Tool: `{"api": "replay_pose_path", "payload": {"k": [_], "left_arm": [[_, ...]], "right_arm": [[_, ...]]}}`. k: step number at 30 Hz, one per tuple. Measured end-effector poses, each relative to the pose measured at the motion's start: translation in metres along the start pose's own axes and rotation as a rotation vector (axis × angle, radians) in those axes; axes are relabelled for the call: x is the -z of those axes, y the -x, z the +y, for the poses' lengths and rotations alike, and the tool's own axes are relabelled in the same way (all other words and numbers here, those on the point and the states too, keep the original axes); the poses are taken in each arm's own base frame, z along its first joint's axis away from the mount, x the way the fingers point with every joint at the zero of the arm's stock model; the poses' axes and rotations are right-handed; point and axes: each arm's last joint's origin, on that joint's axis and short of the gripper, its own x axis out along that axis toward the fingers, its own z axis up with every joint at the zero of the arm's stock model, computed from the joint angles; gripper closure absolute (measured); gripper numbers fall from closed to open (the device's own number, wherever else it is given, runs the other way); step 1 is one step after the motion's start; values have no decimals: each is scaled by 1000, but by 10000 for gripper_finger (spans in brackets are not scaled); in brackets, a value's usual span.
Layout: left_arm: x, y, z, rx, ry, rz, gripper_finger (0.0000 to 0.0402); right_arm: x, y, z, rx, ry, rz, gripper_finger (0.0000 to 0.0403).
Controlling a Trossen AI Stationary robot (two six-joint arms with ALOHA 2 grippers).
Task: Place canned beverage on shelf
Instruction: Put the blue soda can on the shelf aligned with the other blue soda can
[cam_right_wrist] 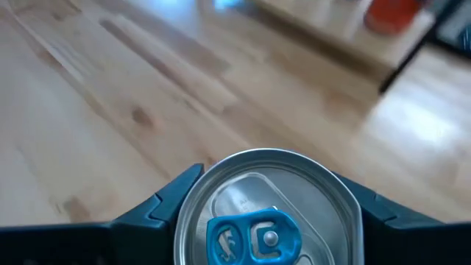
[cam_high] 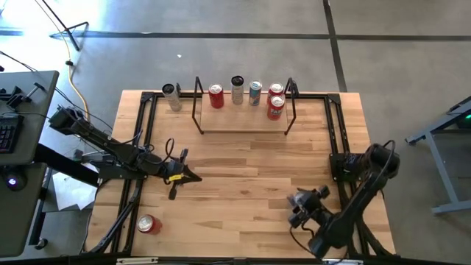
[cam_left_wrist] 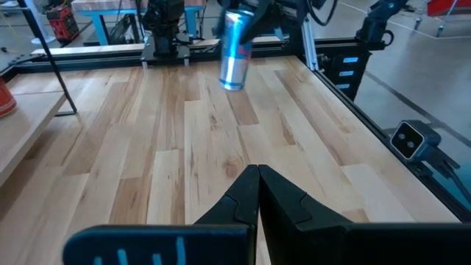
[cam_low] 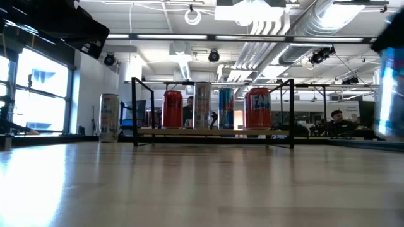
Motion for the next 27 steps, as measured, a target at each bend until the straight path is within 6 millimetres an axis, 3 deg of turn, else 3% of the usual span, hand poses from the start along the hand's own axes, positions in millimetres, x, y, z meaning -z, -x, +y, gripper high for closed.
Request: {"api": "replay_pose_path", "payload": {"k": [6, 16, 22, 27], "left_arm": [[0, 0, 0, 0, -19, 0, 401], [-1, 0, 0, 10, -102, -6, 401], [-1, 0, 0, 10, -147, -8, 401], [-2, -1, 4, -18, -153, -13, 401]], "right_arm": [[-59, -14, -8, -31, 114, -5, 194], [-191, -66, -45, -219, 373, -18, 194], [-257, -117, -86, -444, 483, -120, 194], [-280, -175, -130, -500, 474, -78, 194]]}}
